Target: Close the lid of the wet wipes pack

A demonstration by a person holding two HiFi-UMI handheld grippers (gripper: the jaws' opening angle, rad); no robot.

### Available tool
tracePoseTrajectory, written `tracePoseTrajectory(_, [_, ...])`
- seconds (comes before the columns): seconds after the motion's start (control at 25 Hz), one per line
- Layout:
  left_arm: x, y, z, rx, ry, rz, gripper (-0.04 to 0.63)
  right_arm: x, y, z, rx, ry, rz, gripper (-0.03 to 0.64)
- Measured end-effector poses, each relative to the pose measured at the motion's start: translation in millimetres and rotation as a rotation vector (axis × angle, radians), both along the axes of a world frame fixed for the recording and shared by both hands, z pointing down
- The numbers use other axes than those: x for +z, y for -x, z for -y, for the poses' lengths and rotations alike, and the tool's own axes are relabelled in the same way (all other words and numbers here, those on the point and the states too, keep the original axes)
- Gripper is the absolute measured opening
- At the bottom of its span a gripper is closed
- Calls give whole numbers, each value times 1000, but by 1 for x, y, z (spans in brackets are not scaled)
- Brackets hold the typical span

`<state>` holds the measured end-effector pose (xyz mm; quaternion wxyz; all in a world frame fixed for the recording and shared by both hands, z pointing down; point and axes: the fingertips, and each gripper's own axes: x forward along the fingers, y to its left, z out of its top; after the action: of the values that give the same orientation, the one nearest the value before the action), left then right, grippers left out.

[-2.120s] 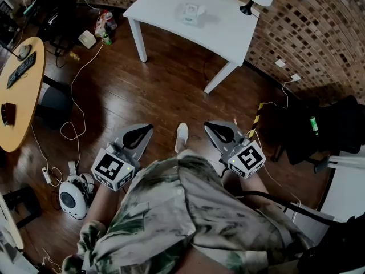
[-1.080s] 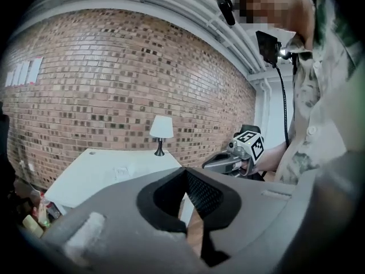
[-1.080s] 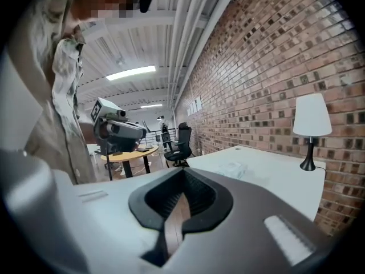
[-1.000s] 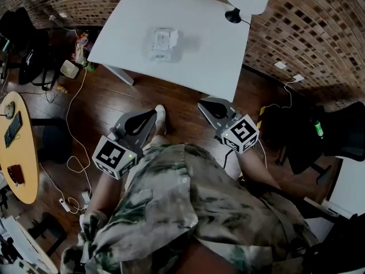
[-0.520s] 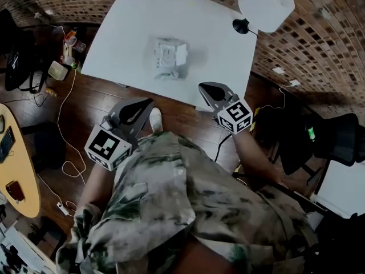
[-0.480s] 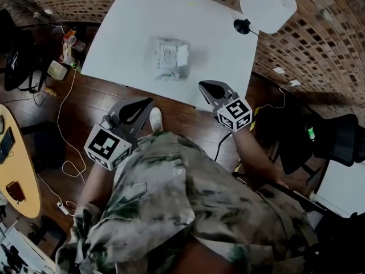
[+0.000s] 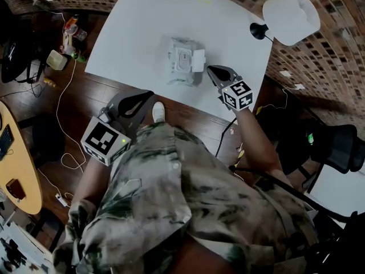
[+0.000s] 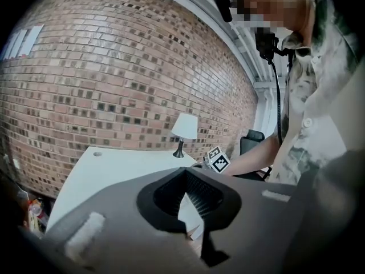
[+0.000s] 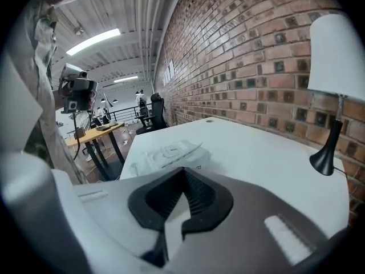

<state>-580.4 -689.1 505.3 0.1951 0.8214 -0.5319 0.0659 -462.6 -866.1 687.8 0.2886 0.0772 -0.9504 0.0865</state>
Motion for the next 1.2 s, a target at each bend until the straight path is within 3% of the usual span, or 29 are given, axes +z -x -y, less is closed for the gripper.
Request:
tracePoseTrajectory(0.28, [10,18,2,-5,15,-19,0,-7,28,6,-26,1,19,6])
tracePoseTrajectory(0.48, [10,27,8,-13,11,-40,0,-16,50,-6,-103,-20,15,6])
tracePoseTrajectory(0.84, [17,51,10,-64,4,-53,0,7,88,-16,-213,-45,-93,6])
tracePoseTrajectory(1.2, [27,68,4,-120,12,-82,0,20,97,-22,-294,-114,-203,5])
